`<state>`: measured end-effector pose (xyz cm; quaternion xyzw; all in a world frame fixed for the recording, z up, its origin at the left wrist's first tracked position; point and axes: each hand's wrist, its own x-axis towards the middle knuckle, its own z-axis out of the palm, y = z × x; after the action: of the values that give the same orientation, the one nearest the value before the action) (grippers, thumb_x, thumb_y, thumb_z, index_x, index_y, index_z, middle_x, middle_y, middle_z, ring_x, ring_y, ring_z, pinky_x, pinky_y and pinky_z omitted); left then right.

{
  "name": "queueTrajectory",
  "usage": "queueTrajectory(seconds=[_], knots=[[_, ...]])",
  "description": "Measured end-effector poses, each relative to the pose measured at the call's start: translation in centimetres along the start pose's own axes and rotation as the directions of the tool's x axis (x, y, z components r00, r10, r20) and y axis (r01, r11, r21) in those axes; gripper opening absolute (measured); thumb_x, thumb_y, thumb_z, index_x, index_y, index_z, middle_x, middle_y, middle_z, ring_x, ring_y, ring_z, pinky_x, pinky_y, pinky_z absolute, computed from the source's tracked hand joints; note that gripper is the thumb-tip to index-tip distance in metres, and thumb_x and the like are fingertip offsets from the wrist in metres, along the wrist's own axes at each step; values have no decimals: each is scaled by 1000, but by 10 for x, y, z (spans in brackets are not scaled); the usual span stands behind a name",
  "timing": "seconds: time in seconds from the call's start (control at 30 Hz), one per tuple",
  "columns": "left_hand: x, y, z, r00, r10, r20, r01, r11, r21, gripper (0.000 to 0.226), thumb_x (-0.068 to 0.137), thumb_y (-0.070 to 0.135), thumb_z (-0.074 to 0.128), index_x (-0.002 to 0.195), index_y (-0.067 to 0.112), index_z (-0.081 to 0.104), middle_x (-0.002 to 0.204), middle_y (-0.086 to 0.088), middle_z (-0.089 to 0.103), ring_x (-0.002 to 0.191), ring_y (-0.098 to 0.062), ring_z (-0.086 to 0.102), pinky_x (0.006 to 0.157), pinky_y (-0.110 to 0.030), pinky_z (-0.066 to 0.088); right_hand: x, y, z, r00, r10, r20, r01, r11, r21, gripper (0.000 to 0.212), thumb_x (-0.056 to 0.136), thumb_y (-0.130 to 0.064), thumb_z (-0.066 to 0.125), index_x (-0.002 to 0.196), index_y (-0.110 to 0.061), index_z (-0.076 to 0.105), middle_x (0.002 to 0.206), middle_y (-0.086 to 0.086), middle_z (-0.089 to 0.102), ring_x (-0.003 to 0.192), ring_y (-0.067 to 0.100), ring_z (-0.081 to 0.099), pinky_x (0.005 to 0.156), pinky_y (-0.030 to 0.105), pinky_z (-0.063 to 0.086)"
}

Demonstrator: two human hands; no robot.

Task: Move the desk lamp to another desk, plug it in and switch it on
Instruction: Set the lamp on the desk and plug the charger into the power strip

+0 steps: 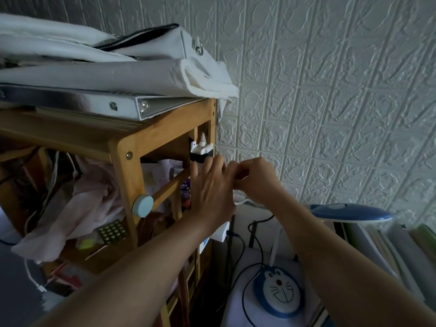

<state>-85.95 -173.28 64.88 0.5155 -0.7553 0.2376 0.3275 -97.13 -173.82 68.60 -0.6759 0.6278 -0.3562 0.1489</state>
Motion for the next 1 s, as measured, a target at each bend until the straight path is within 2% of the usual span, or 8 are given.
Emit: queueTrajectory(seconds=[0.07,0.13,0.2,0.37,0.67,0.83,0.9,1.0], knots=[[-1,-2,0,1000,2,-4,-2,1000,4,38,60,21,67,93,23,50,96,-4,57,92,-25,54,82,-41,40,-3,0,-1,1000,-6,21,7,1000,-18,18,73,-15,76,89,-8,73,89,8,74,80,18,66,65,24,50],[-3,-2,-1,1000,-4,6,4,1000,-10,31,65,21,60,93,22,47,97,-4,56,94,-27,51,84,-43,38,-10,5,-2,999,0,46,3,999,-53,27,71,-17,77,96,-7,71,95,7,72,88,21,66,73,26,51],[-3,1,-1,1000,-21,11,21,1000,-10,28,67,16,59,92,22,45,98,-5,55,94,-27,50,85,-43,37,-18,15,-7,999,34,15,-32,995,-96,31,71,-18,77,100,-8,69,92,4,68,86,20,63,70,23,48],[-4,4,1,999,-20,31,18,999,49,46,58,7,66,98,20,45,100,-7,54,94,-28,49,84,-44,38,-27,26,-14,995,55,-84,-59,997,-44,8,79,-15,70,85,-13,75,75,0,67,73,14,61,66,22,43],[-4,3,1,999,-24,41,22,998,56,48,58,7,64,99,21,44,99,-8,54,93,-29,49,84,-44,37,-25,22,-10,993,71,-99,-77,995,-64,7,81,-12,67,81,-12,74,77,3,70,74,17,62,66,24,44],[-4,5,0,997,-36,67,33,998,47,43,64,7,60,103,20,47,104,-8,53,98,-29,48,91,-47,35,-27,24,-11,993,65,-96,-68,997,-34,8,81,-15,67,85,-14,74,83,5,73,65,10,56,51,16,37],[-4,5,-2,996,-44,76,40,998,55,42,65,8,61,102,20,46,105,-8,53,99,-29,47,92,-47,34,-30,27,-12,996,52,-67,-52,999,-1,17,80,-18,70,96,-14,71,93,5,74,70,9,57,56,15,38],[-3,7,-3,994,-45,103,39,997,64,42,67,10,63,103,20,44,107,-8,51,102,-29,45,92,-46,34,-37,33,-15,995,94,20,-95,995,20,55,74,-25,77,123,-15,55,113,6,69,92,16,60,70,20,41]])
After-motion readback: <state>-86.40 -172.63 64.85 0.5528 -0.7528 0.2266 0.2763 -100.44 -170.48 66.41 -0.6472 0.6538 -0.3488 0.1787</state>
